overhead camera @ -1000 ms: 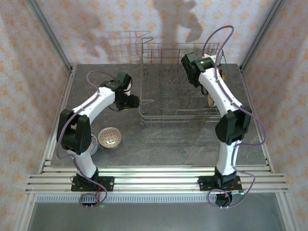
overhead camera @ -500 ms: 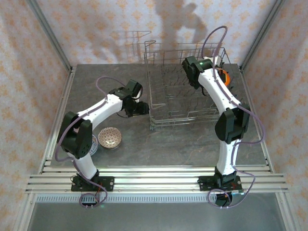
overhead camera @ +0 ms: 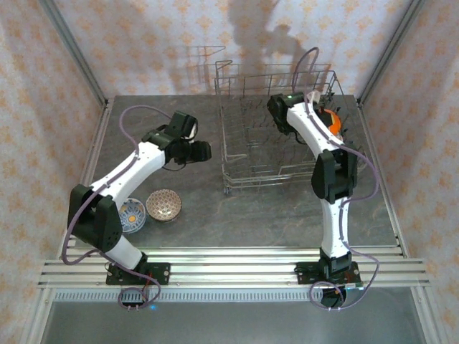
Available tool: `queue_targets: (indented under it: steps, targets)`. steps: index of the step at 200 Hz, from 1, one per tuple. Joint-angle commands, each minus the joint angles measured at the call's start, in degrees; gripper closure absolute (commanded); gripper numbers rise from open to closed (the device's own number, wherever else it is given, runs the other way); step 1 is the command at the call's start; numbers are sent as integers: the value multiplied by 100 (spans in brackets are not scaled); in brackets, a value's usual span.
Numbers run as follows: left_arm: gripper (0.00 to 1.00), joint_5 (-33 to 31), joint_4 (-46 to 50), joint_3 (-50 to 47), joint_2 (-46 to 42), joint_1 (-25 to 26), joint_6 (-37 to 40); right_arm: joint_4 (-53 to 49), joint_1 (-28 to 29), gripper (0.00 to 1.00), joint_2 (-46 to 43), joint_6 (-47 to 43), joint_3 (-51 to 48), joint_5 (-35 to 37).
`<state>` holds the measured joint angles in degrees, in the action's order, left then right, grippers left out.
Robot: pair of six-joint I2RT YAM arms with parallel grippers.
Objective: Load the bowls into the dish rack
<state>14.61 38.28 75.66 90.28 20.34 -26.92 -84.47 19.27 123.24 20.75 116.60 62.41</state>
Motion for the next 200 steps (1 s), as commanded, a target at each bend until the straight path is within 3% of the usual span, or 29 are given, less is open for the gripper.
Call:
queue_targets:
  steps: [1, 39, 200]
  targets:
    - [38, 76, -197, -79, -67, -269, 144, -759, -7, 100, 192, 580, 330, 619]
    - [38, 198, -133, 76, 115, -388, 323, -1733, 13, 100, 687, 1348, 787, 982]
    - [38, 380, -366, -306, -27, -434, 281, -1747, 326, 100, 517, 1878, -660, 832]
